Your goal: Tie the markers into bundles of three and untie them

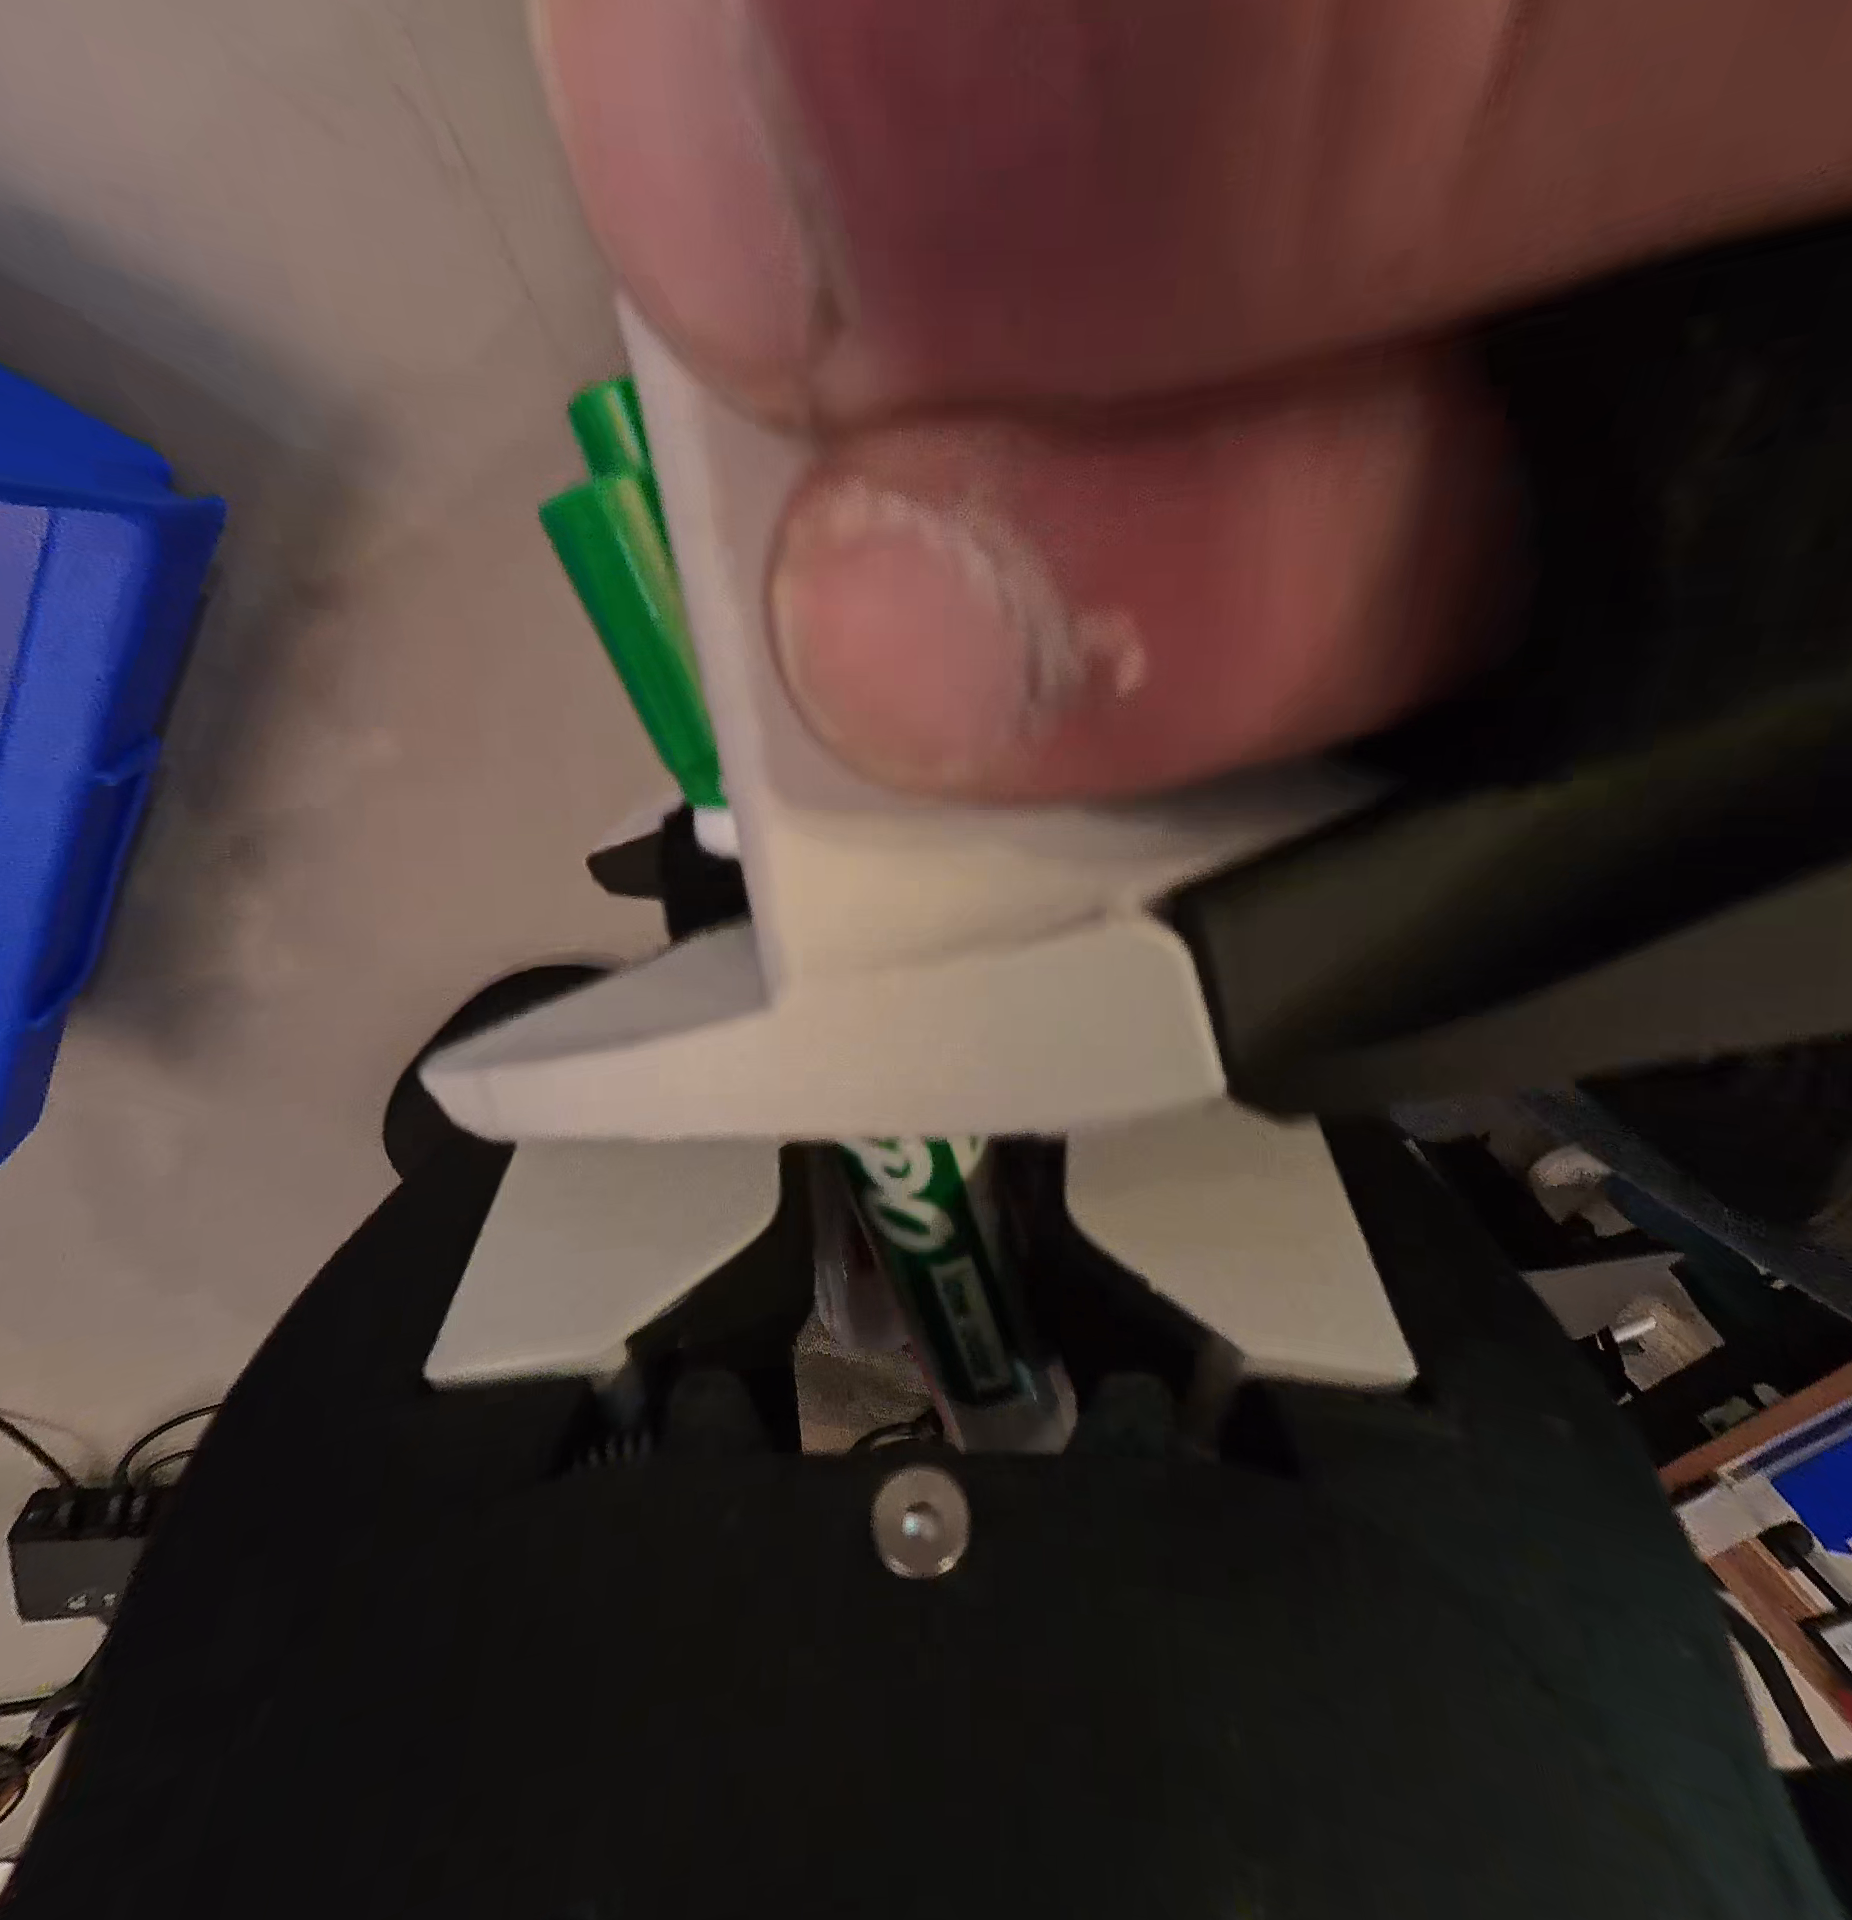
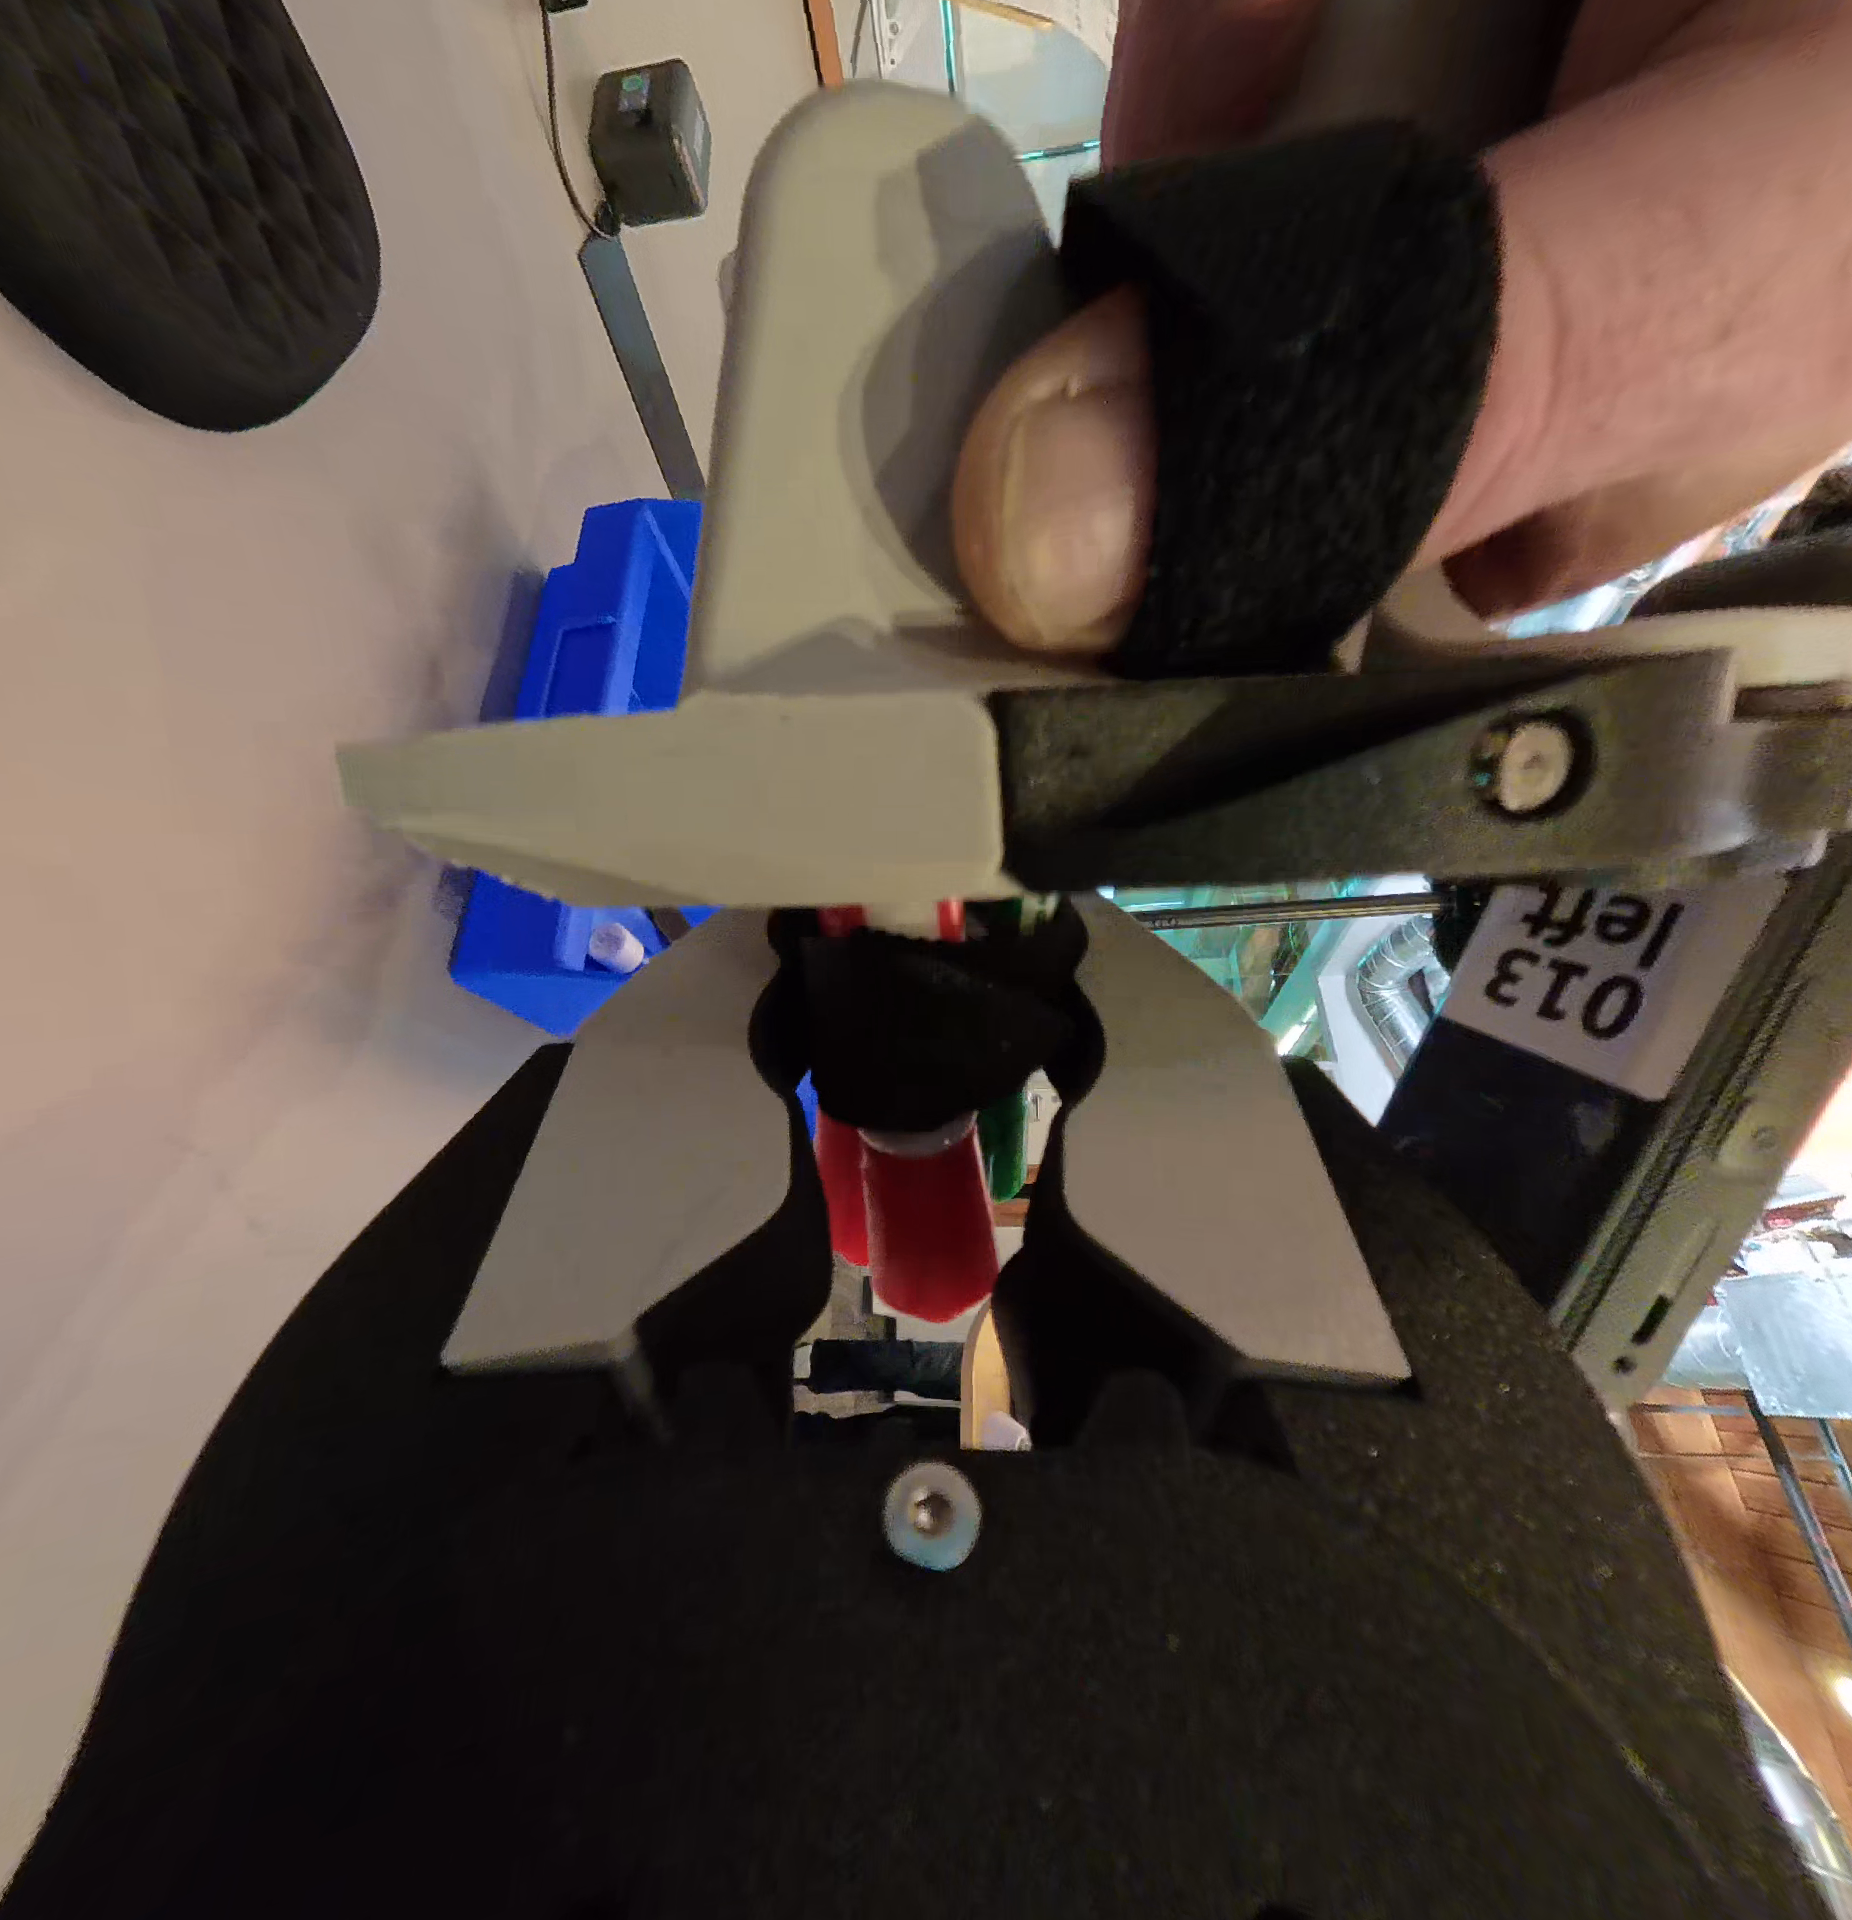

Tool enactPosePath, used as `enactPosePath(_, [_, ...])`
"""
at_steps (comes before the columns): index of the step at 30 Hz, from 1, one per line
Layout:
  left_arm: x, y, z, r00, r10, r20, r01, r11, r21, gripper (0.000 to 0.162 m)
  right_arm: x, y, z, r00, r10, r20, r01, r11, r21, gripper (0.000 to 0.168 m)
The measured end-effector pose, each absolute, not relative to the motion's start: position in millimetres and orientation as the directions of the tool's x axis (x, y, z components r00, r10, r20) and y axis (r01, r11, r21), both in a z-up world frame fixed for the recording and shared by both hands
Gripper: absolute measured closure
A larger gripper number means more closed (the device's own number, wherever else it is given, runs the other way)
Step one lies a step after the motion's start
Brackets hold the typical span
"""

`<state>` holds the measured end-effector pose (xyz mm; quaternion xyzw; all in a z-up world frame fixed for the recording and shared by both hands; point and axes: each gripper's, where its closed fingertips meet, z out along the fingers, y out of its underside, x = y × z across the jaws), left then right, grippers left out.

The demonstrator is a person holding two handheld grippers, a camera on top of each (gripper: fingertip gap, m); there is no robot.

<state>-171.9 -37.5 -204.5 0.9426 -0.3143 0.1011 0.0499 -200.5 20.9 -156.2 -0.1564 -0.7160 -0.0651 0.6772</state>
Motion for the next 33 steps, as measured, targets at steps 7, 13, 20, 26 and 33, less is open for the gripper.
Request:
enactPosePath(7, [-176.1, -26.8, -184.0, 0.787, -0.597, 0.156, -0.596, -0.801, -0.057, 0.119, -194.9, 32.7, -156.4, -0.022, 0.164, 0.986, 0.322, 0.935, -0.149, 0.127])
enactPosePath(13, [-175.0, -23.8, -186.6, 0.783, -0.607, 0.134, -0.607, -0.794, -0.048, 0.118, -192.8, 35.6, -158.4, -0.031, 0.168, 0.985, 0.334, 0.931, -0.148, 0.127])
enactPosePath(20, [-176.5, -13.0, -167.8, 0.780, -0.620, 0.078, -0.610, -0.783, -0.122, 0.111, -192.1, 49.8, -161.4, -0.034, 0.215, 0.976, 0.363, 0.913, -0.189, 0.127])
enactPosePath(26, [-182.1, -13.2, -141.2, 0.794, -0.608, 0.024, -0.592, -0.782, -0.195, 0.104, -178.4, 65.6, -162.0, -0.020, 0.294, 0.956, 0.389, 0.883, -0.264, 0.127])
enactPosePath(33, [-188.7, -21.7, -111.0, 0.822, -0.570, -0.024, -0.530, -0.748, -0.400, 0.107, -105.5, 110.1, -153.3, 0.044, 0.433, 0.901, 0.504, 0.769, -0.394, 0.127])
